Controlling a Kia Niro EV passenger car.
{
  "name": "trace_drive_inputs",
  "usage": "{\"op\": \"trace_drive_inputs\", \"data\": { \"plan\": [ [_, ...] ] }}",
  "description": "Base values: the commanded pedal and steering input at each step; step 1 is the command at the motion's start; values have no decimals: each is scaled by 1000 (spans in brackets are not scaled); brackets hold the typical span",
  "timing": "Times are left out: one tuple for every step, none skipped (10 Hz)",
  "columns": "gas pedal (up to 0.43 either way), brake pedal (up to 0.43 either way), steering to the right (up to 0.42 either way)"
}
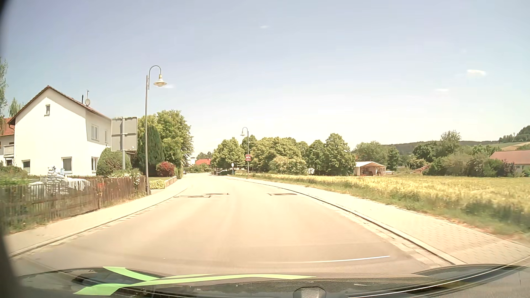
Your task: Follow the waypoints while adhering to traffic rules and regulations
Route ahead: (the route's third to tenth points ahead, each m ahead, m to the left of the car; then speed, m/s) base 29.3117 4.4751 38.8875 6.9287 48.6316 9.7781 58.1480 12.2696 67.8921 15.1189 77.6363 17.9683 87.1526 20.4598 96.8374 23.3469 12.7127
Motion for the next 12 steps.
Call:
{"op": "trace_drive_inputs", "data": {
  "plan": [
    [189,0,-48],
    [189,0,-48],
    [189,0,-48],
    [189,0,-48],
    [189,0,-48],
    [189,0,-48],
    [189,0,-48],
    [189,0,-48],
    [189,0,-48],
    [189,0,-48],
    [189,0,-47],
    [189,0,-46]
  ]
}}
